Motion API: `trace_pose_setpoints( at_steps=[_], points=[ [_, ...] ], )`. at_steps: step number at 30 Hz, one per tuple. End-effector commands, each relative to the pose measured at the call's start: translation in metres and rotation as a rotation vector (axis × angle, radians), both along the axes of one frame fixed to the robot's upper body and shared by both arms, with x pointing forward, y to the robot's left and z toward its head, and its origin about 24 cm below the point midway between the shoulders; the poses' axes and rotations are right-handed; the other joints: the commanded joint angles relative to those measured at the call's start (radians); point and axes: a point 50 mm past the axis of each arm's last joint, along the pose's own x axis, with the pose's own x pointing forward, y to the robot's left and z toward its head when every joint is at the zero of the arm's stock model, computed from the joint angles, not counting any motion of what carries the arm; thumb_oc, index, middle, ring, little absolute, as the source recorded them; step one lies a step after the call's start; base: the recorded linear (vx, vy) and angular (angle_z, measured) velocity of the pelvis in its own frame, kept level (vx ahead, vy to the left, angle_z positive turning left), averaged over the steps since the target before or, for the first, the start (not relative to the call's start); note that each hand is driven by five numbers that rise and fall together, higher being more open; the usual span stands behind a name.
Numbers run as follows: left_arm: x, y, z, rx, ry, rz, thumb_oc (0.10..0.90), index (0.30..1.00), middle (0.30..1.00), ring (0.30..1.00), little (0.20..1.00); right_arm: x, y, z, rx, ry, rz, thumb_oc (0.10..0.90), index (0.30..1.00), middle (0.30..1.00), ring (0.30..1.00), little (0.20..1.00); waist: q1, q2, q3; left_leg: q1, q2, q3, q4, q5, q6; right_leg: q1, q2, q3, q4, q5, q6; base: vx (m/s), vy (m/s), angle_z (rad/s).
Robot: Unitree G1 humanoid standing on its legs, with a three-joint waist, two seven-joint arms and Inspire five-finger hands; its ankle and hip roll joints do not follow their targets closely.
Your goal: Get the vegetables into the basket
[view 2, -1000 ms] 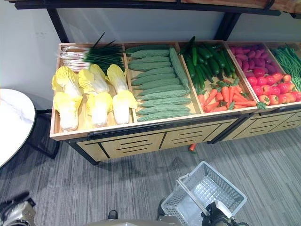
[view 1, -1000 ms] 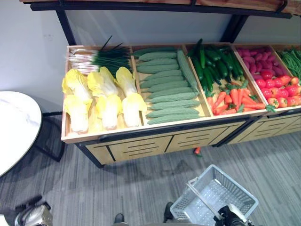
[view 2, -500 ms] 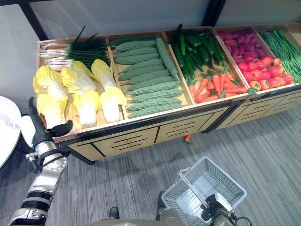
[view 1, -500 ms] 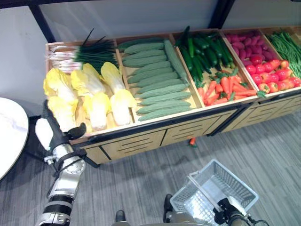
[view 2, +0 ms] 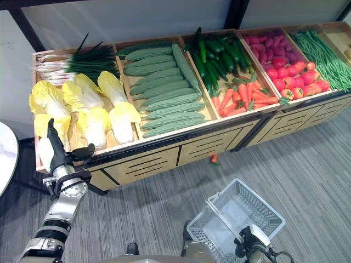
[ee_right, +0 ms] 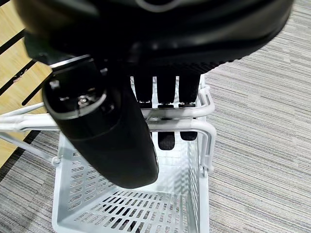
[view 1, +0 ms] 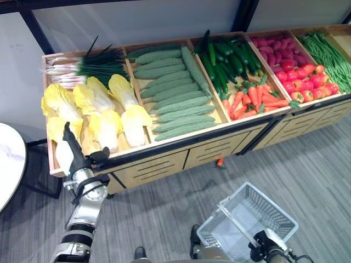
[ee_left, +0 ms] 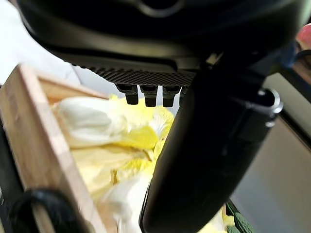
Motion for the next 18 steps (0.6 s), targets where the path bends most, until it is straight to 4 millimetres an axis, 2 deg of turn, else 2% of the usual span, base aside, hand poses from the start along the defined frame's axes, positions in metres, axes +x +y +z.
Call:
trace_pose_setpoints(
  at_steps=[1,4,6,15,18],
  points=[
    [0.037,0.005,0.057,0.073,-0.211,0.002,0.900,1.000,1.000,1.000,1.000,0.005,-0.006,0.003,-0.053,0.000,0.057,0.400,0.300,0.300,0.300,0.300,-0.011,-0.046,-0.045,-0.021,0.023,-0.044,0.001,-0.034,-0.014,0.024,-0.111,0.041,0.000,-0.002,0.142,0.00,0.000,0.00],
    [0.041,0.004,0.053,0.036,-0.200,0.016,0.900,1.000,1.000,1.000,1.000,0.005,-0.006,0.003,-0.056,0.004,0.060,0.400,0.300,0.300,0.300,0.300,-0.017,-0.046,-0.046,-0.019,0.025,-0.039,0.001,-0.034,-0.015,0.024,-0.107,0.047,0.000,-0.004,0.140,0.01,-0.003,-0.01],
    [0.047,0.000,0.058,-0.020,-0.230,0.026,0.900,1.000,1.000,1.000,1.000,0.008,-0.007,0.004,-0.063,-0.001,0.068,0.400,0.300,0.300,0.300,0.300,-0.023,-0.045,-0.042,-0.019,0.028,-0.037,0.001,-0.034,-0.017,0.019,-0.103,0.050,0.000,-0.004,0.139,0.02,-0.019,-0.05],
    [0.059,-0.003,0.062,-0.034,-0.212,0.048,0.900,1.000,1.000,1.000,1.000,0.018,-0.006,0.007,-0.069,-0.021,0.088,0.400,0.300,0.300,0.300,0.300,-0.033,-0.049,-0.015,-0.050,0.043,-0.032,0.001,-0.019,-0.022,-0.020,-0.085,0.060,0.000,-0.001,0.134,0.01,-0.014,-0.03],
    [0.062,0.001,0.056,-0.073,-0.185,0.086,0.900,1.000,1.000,1.000,1.000,0.023,-0.004,0.008,-0.063,-0.037,0.091,0.400,0.300,0.300,0.300,0.300,-0.038,-0.053,-0.005,-0.067,0.050,-0.030,0.001,-0.012,-0.025,-0.042,-0.077,0.067,0.000,0.004,0.133,0.01,-0.023,-0.12]
  ],
)
